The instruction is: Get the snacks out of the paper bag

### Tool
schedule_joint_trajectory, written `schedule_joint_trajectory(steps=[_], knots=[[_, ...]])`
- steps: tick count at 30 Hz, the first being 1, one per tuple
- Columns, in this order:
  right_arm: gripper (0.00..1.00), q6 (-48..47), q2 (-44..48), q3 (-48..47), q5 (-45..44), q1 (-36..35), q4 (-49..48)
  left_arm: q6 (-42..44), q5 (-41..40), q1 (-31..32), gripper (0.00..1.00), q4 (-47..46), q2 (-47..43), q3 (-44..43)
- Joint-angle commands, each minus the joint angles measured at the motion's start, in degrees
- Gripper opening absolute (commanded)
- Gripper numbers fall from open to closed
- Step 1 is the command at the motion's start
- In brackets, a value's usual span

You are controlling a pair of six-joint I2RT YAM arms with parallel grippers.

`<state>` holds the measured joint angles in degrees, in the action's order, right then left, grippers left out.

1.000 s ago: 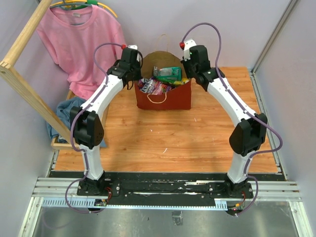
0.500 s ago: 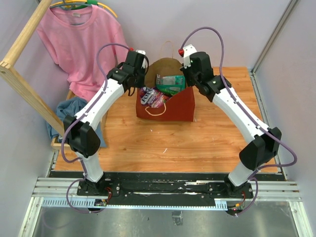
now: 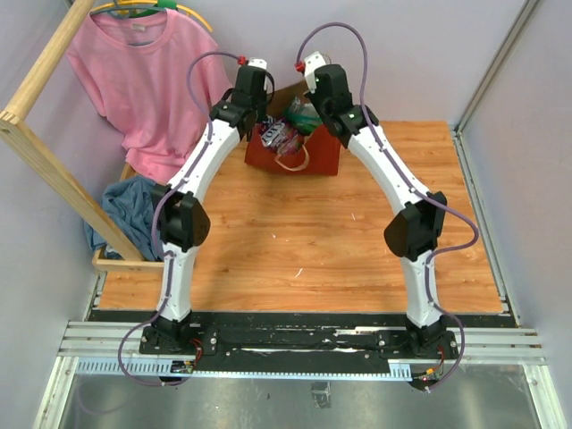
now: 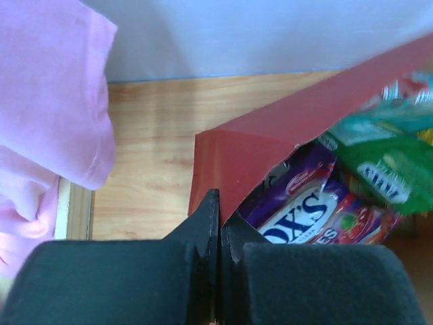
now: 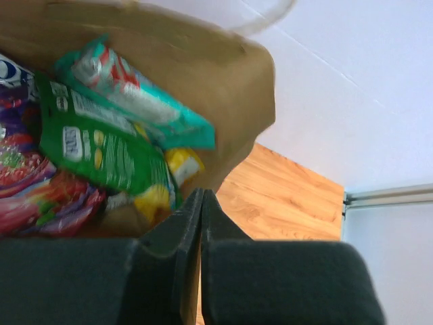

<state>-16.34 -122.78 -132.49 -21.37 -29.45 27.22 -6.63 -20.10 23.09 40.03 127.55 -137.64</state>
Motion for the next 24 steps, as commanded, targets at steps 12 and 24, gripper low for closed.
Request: schedule_joint_trajectory(steps=[12,24], knots=[[0.82,21.0,49.6,77.5,6.1,-5.0,-44.3,-6.0,1.3,0.8,0.53,-74.5,-59.1,96.9],[0.99,21.1,41.4,58.4,10.6,-7.7,-31.7,-8.0,3.7,0.8,1.00,-57.8,-61.3,85.1]])
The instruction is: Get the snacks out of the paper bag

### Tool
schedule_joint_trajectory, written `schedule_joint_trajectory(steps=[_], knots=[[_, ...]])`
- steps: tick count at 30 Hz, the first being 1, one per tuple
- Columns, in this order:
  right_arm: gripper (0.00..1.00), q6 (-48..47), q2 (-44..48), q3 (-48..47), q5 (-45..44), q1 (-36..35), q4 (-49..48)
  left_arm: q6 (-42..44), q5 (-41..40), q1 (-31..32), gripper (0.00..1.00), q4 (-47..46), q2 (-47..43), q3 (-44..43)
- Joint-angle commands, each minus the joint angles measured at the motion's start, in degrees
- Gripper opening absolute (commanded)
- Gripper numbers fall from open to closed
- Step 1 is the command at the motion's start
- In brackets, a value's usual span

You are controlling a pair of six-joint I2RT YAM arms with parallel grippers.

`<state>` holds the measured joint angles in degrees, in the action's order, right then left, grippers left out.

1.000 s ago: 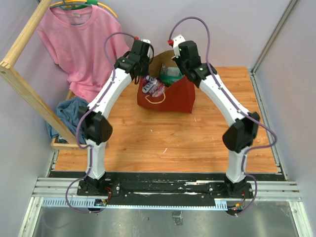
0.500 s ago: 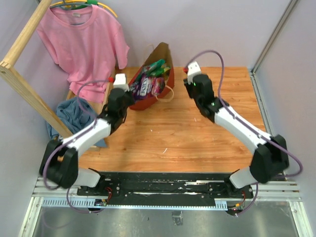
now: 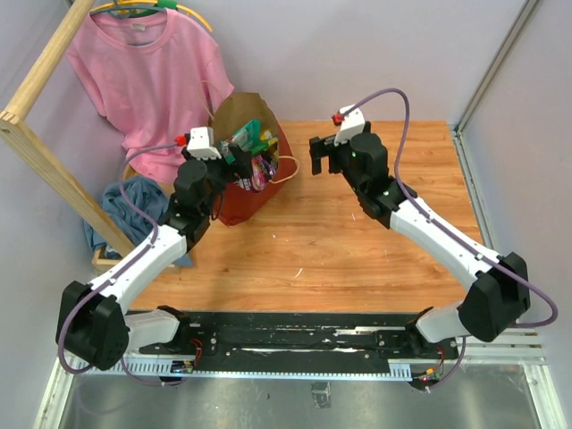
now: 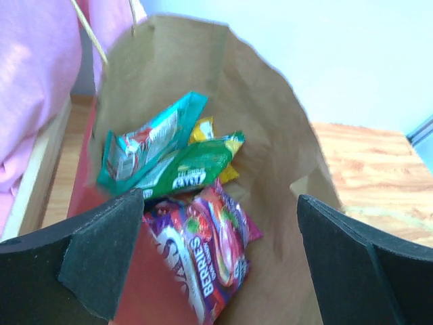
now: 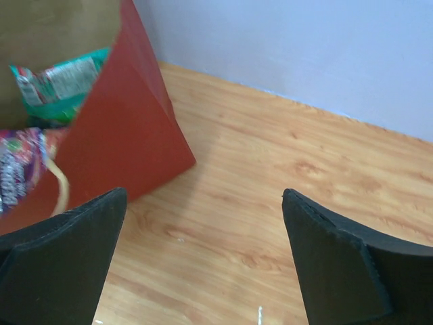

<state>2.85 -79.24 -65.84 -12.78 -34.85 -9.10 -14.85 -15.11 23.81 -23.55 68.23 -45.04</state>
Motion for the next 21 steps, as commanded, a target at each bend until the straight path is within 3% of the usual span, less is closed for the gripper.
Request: schedule_joint_trajectory(steps=[1,6,10,13,17,21], knots=[[0.99,2.3,-3.0,-10.6,1.7,-2.9,6.2,0.9,-2.5,-0.1,1.00,8.5,-2.2,-10.1],[0.99,3.0,-8.8,-23.9,0.8,-4.2,13.2,2.6,-1.6,-3.1,1.00,28.0,1.2,-29.0],[0.98,1.6,-27.1,-50.5,3.9,-4.9,37.3,1.1,6.2,-10.9,1.00,47.5,11.2,-45.3],[0.93,1.2,-33.7,-59.8,3.6,-6.4,42.4,3.4,8.8,-13.0,1.00,53.4,18.1,-51.6],[0.86,2.1,-39.7,-65.1,3.4,-6.6,45.7,5.9,12.0,-13.0,1.00,54.5,23.8,-53.5],[0.81,1.9,-43.1,-67.9,3.7,-6.6,48.4,6.9,8.2,-13.0,1.00,54.5,28.2,-53.9]])
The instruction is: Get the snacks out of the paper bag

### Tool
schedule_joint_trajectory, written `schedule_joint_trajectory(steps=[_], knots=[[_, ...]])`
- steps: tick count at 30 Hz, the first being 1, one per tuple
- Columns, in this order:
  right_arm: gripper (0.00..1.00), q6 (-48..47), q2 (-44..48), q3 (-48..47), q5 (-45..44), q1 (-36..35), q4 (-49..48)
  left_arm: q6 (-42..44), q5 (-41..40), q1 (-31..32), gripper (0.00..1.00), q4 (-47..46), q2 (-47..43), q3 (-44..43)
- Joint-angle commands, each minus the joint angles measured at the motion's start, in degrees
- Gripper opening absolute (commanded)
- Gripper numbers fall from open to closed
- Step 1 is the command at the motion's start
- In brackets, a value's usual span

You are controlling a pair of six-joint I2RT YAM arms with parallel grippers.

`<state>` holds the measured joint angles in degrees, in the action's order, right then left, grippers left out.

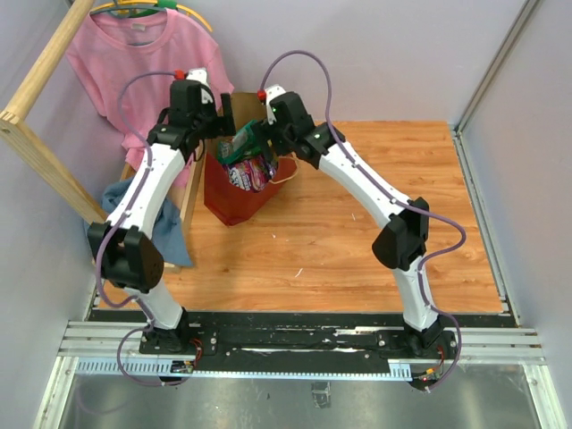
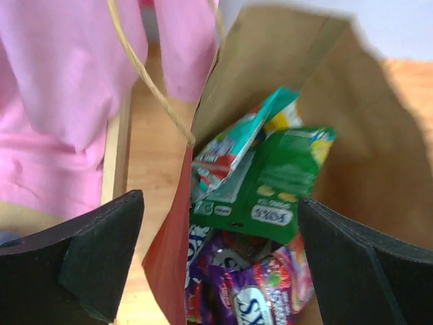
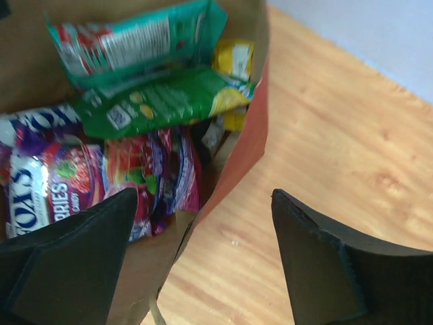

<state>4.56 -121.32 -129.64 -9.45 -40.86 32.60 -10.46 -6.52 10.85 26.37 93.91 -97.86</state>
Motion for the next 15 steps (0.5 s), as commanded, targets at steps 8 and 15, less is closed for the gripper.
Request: schedule_joint_trajectory(steps=[8,15], knots=[[0.48,-0.4,-2.1,-1.7,-4.0,-0.3,7.7,5.2,-10.1,0.0,0.95,3.5,6.5,-0.8],[0.23,1.3,3.0,9.7,-5.2,1.0,1.4,4.4,0.5,0.2,0.60,-3.3,1.8,3.8]])
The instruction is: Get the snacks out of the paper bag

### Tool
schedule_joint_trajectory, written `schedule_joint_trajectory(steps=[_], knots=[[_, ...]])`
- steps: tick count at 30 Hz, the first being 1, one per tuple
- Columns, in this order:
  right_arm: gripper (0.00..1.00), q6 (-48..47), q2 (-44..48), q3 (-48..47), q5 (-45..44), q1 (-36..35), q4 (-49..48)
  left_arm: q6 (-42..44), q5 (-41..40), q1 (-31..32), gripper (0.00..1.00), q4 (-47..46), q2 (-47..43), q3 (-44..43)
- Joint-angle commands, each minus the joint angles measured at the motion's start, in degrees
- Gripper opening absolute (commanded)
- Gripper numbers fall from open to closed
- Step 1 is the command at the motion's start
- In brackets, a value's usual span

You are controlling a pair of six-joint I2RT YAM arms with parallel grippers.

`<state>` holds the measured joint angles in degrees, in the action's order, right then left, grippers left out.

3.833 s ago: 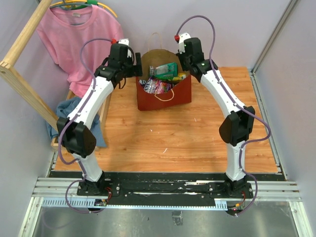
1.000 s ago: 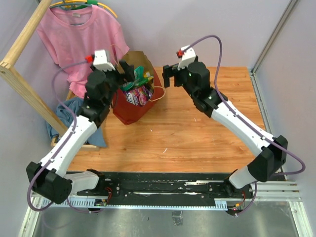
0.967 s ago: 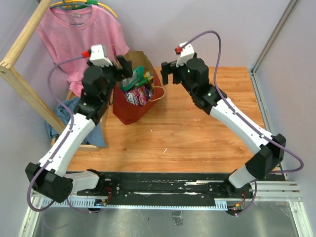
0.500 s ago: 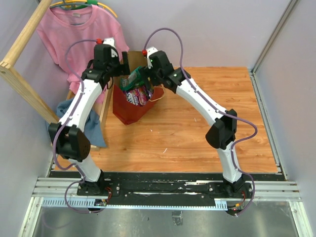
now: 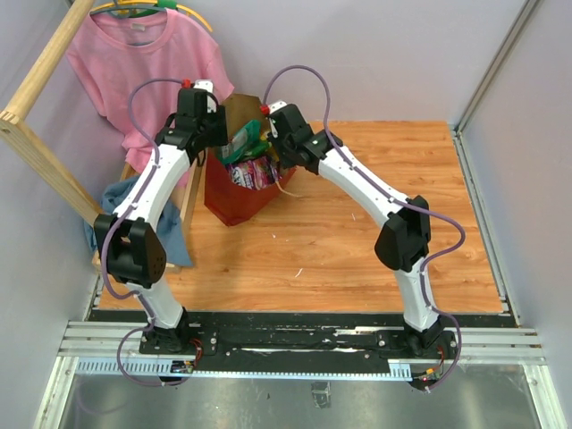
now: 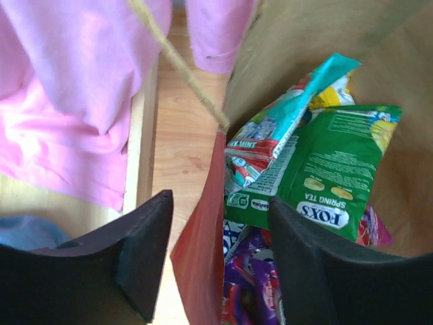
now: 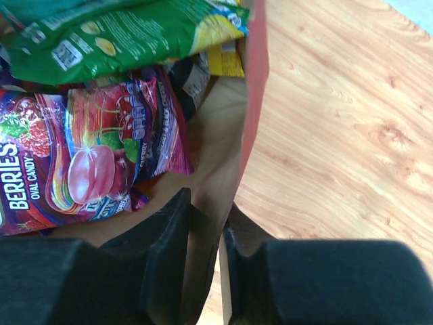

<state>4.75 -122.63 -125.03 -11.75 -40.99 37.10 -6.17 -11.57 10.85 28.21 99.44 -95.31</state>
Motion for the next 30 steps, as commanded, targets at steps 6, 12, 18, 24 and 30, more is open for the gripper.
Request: schedule_joint_trajectory(steps=[6,12,18,24,30], knots=[[0.17,2.3,8.0,11.9,-4.5,2.1,-6.1,0.4,5.6,1.8,0.01,-1.7,0.0,-1.6],[0.18,5.4,14.1,24.4,-7.2,2.8,-12.1,1.8,3.3,9.1,0.01,-3.7,-1.5,-0.4],[0.12,9.5,20.7,39.0,-10.1,4.0,-19.0,3.1,-1.4,20.2,0.01,-3.7,-2.0,-3.5],[0.13,17.0,28.0,56.1,-13.0,6.2,-27.4,4.2,-8.3,30.6,0.00,-5.1,-2.9,-0.6],[0.14,23.6,33.8,73.2,-7.8,11.1,-43.0,1.8,-10.1,37.4,0.01,-10.3,-5.2,9.1]])
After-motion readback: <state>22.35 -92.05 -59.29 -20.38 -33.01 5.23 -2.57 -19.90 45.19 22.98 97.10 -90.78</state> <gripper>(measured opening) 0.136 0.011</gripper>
